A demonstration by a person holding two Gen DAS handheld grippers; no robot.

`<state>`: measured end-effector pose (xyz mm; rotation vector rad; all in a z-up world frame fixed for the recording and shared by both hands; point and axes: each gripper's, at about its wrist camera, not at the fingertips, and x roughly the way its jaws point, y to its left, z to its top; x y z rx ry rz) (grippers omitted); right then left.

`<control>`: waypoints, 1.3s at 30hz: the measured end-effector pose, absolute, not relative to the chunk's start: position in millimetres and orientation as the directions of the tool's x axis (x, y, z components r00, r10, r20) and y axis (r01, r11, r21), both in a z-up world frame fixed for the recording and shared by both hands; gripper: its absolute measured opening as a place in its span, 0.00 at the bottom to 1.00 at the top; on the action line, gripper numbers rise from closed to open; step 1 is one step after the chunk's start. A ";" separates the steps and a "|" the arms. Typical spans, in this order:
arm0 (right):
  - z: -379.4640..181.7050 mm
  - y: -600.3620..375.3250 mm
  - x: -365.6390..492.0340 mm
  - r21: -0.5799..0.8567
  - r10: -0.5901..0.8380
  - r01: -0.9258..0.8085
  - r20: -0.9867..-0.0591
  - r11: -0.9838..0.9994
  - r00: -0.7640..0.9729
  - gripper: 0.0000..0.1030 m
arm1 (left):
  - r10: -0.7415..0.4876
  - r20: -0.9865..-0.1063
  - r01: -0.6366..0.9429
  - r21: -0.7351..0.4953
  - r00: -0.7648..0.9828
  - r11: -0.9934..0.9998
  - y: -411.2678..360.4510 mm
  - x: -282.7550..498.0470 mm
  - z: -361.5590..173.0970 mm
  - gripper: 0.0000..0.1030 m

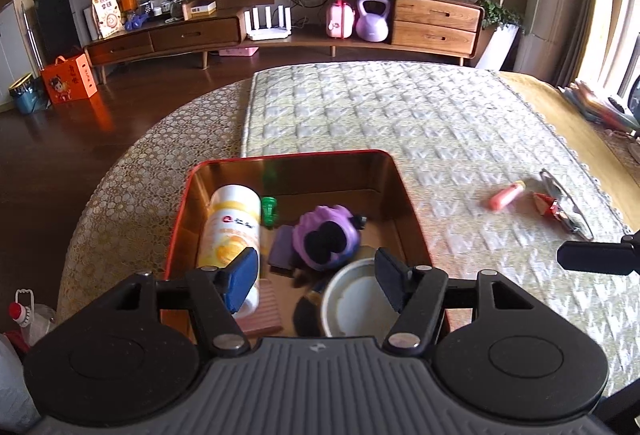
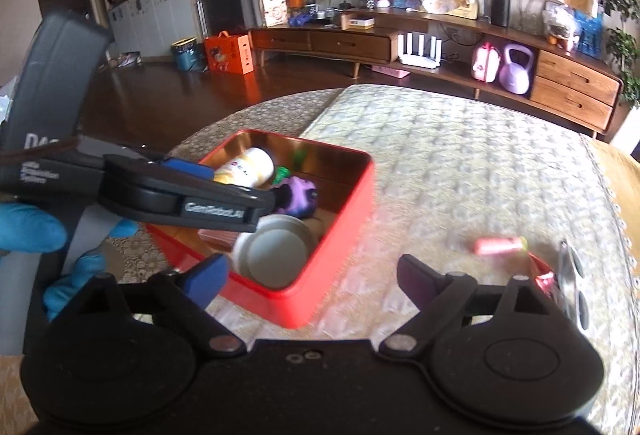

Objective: Organize rigid objects
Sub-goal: 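Withdraw both open tools from the red tin toward the pink tube and sunglasses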

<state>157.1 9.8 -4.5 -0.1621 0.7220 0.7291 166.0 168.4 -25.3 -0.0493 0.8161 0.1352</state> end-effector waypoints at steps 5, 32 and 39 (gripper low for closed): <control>-7.9 -15.6 152.9 0.124 0.549 -0.626 -0.629 0.770 0.551 0.99 | 0.077 -0.717 -0.118 -0.007 0.692 0.993 151.4 160.3 -24.4 0.74; -44.7 -175.4 187.5 0.108 0.376 -0.408 -0.643 0.907 0.667 0.98 | -0.056 -0.686 0.031 -0.048 0.726 0.998 35.0 208.2 -41.5 0.80; -53.5 -183.9 213.8 0.094 0.348 -0.383 -0.652 0.919 0.674 0.92 | -0.044 -0.697 0.011 -0.052 0.716 0.999 22.6 240.3 -53.6 0.80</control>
